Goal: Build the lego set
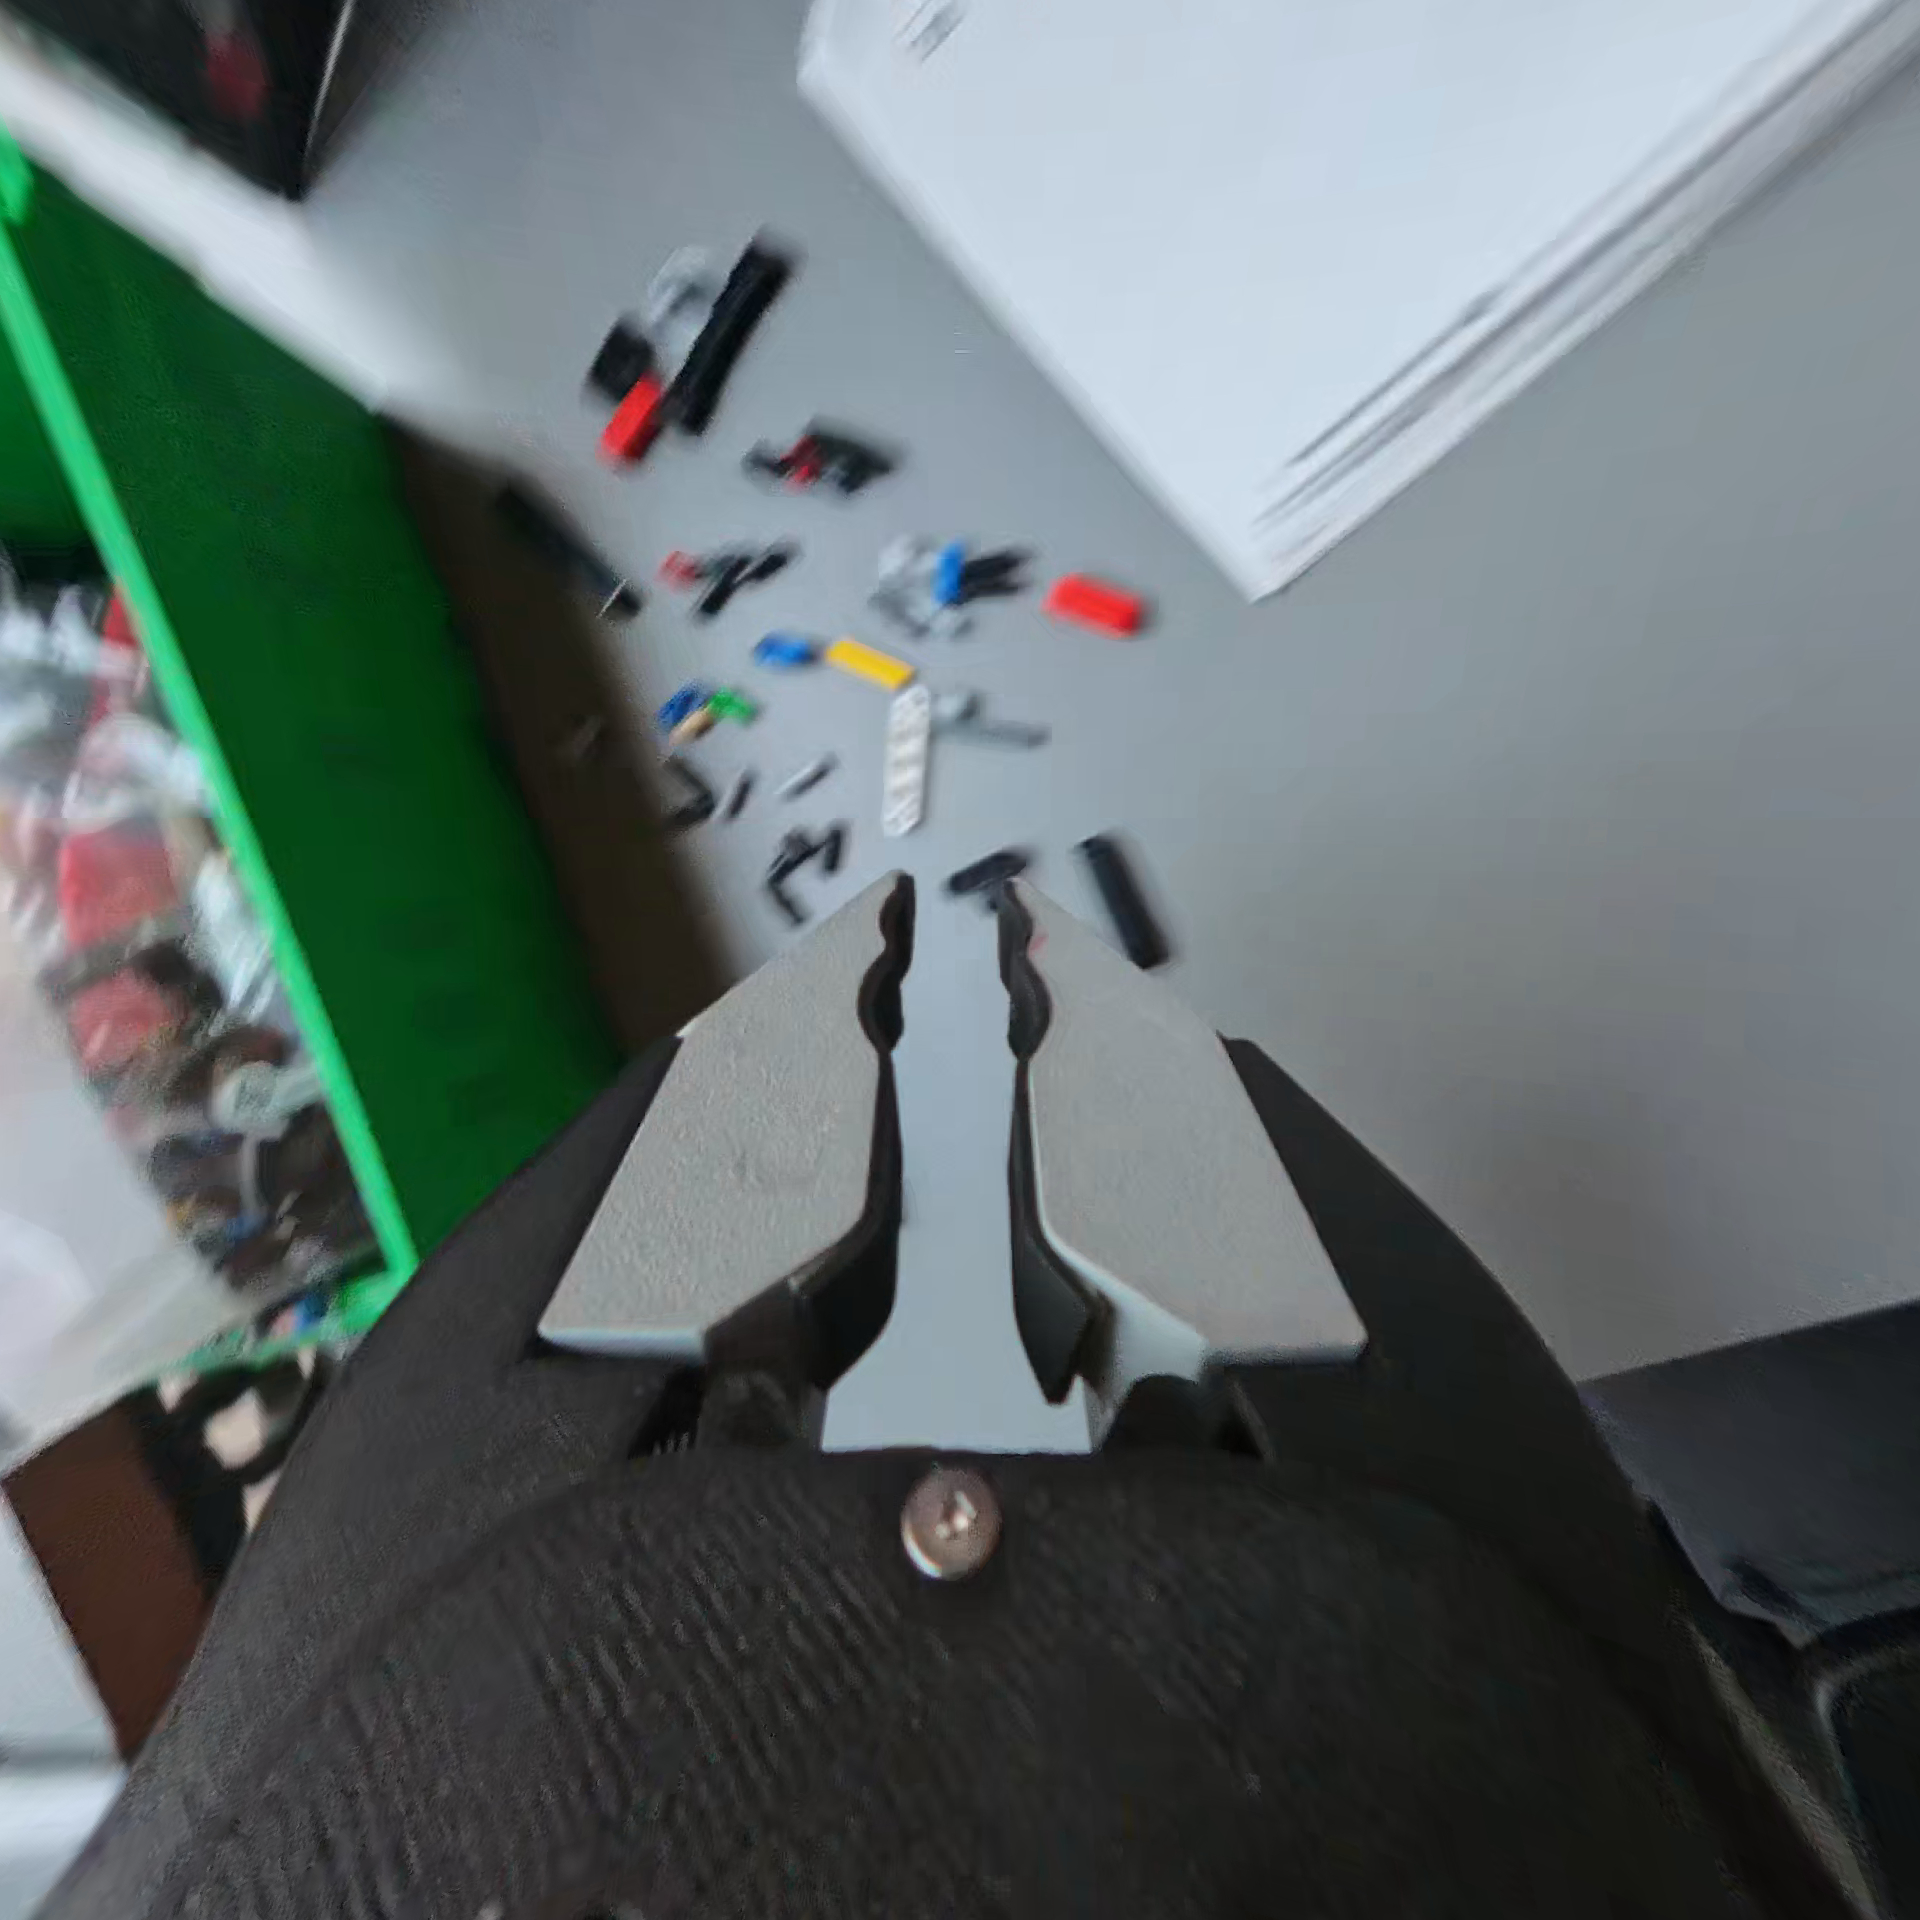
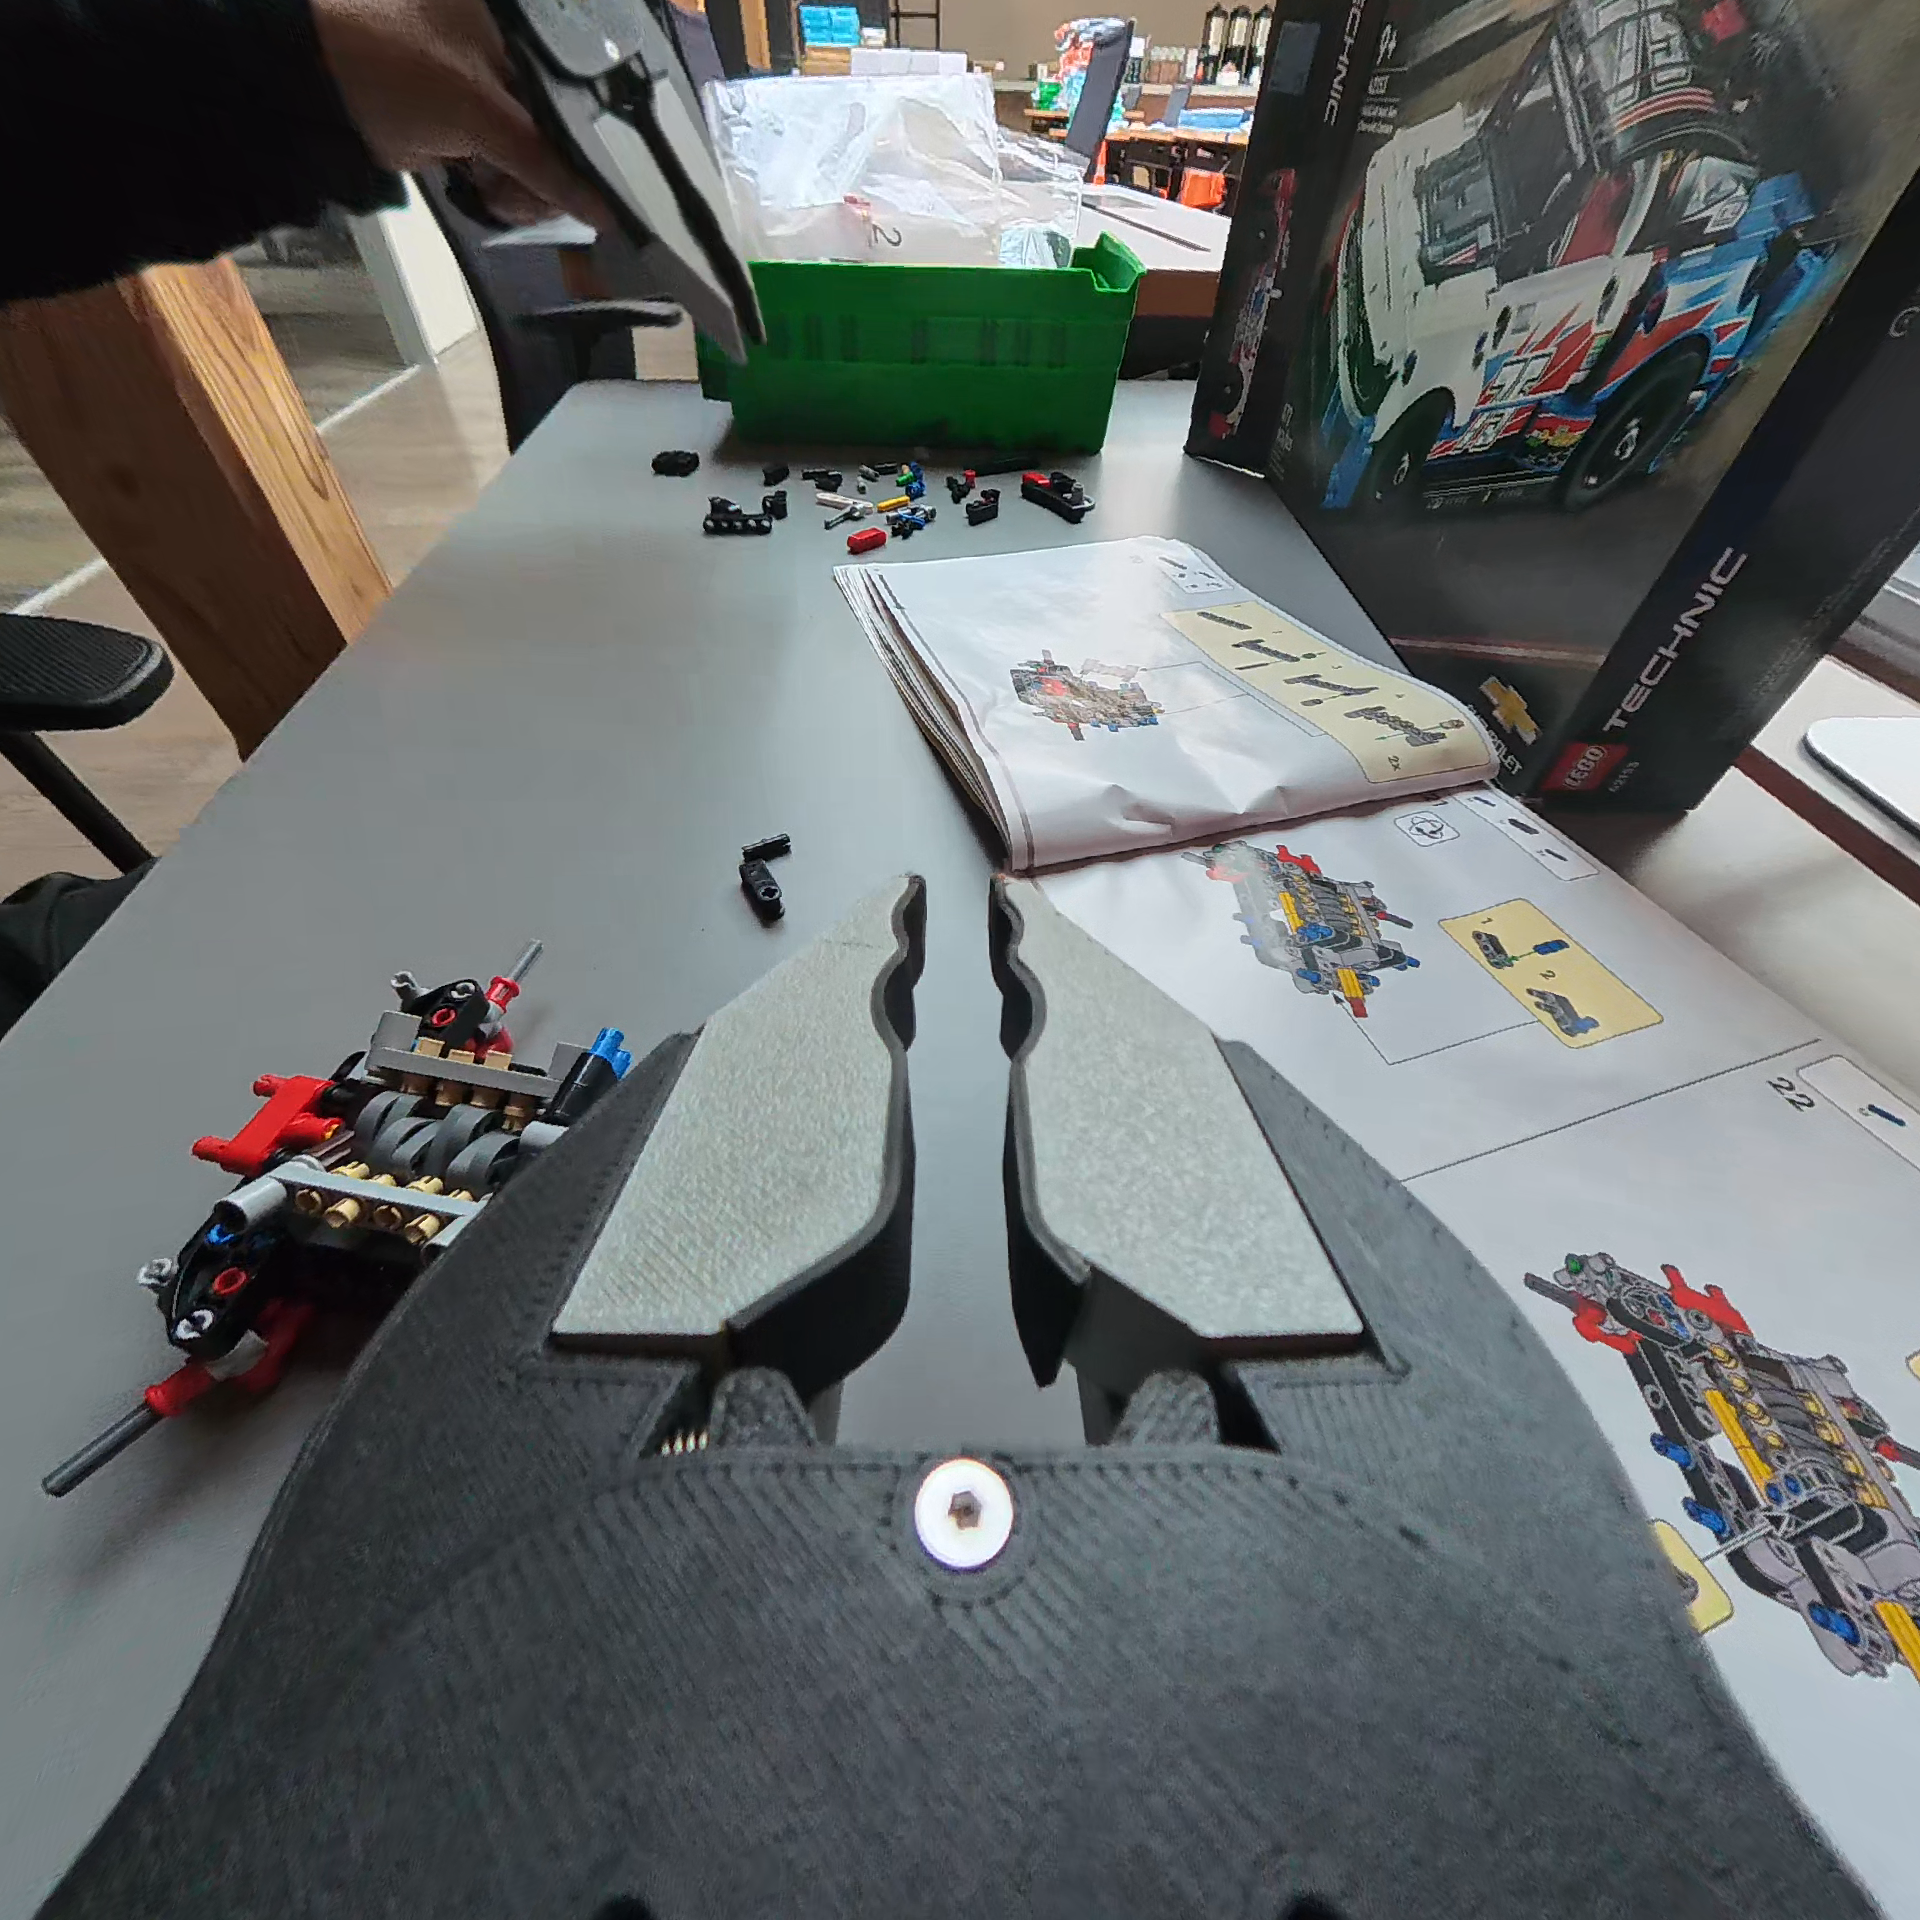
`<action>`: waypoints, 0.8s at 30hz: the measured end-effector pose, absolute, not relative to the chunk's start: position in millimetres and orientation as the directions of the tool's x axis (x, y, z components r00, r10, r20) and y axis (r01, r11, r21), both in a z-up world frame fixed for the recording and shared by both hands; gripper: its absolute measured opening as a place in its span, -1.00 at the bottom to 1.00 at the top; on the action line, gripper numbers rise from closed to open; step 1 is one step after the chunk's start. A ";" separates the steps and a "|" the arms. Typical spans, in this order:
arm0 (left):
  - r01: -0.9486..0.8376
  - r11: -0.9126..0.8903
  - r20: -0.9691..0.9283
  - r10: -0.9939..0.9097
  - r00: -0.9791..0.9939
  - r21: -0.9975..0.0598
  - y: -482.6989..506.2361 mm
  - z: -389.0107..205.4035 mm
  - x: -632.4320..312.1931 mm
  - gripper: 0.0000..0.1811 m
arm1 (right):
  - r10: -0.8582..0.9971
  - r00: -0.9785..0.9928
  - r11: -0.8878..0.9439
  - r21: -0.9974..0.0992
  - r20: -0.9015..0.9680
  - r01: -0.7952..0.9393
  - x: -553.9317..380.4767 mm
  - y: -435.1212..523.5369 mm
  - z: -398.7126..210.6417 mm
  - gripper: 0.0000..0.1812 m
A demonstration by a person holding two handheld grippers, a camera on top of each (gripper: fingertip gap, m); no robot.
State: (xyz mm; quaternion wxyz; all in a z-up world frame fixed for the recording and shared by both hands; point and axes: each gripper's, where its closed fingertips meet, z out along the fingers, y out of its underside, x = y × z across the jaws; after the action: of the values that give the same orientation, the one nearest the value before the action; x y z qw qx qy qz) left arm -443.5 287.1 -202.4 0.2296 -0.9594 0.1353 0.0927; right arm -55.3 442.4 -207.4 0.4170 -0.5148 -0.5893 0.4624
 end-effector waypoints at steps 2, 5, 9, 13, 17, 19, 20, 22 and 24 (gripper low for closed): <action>-0.177 -0.907 -0.221 -0.097 0.970 -0.382 280.5 -207.2 -483.9 -0.91 | 0.993 -0.116 0.037 -0.971 0.010 0.235 -56.3 443.6 -209.3 -0.91; -0.054 -0.909 -0.107 -0.011 0.994 -0.414 290.6 -223.8 -499.9 -1.00 | 0.995 -0.101 0.044 -0.968 0.019 0.248 -57.6 445.0 -211.3 -0.92; -0.093 -0.929 0.009 -0.103 0.995 -0.357 297.0 -251.5 -489.2 -0.89 | 0.996 -0.089 0.039 -0.969 0.017 0.245 -57.3 446.9 -210.8 -0.92; -0.195 -0.924 0.000 -0.206 0.978 -0.328 298.4 -263.9 -486.7 -0.88 | 0.995 -0.096 0.021 -0.973 -0.002 0.231 -56.2 447.4 -208.6 -0.92; -0.230 -0.930 -0.033 -0.230 0.973 -0.286 297.9 -274.7 -491.4 -0.87 | 0.995 -0.102 0.018 -0.975 -0.005 0.221 -55.3 446.7 -207.4 -0.93; -0.234 -0.932 -0.040 -0.232 0.972 -0.278 298.4 -277.0 -493.9 -0.86 | 0.994 -0.106 0.020 -0.976 -0.003 0.219 -55.0 445.9 -207.1 -0.94; -0.235 -0.932 -0.043 -0.232 0.972 -0.276 298.6 -277.7 -495.2 -0.85 | 0.994 -0.109 0.022 -0.976 -0.002 0.217 -54.9 445.5 -207.0 -0.94; -0.247 -0.931 -0.047 -0.243 0.969 -0.268 298.7 -278.2 -496.6 -0.82 | 0.994 -0.112 0.023 -0.976 -0.001 0.215 -54.5 445.0 -206.7 -0.95; -0.262 -0.929 -0.060 -0.256 0.965 -0.262 299.0 -277.1 -499.1 -0.81 | 0.993 -0.114 0.022 -0.977 -0.002 0.211 -54.2 444.7 -206.3 -0.96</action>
State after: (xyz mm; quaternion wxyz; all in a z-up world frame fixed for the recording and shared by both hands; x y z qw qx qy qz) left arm -499.1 299.0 -277.1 0.1353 -0.9819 0.1319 0.0123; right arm -54.2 444.7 -206.3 0.4169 -0.5187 -0.5807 0.4691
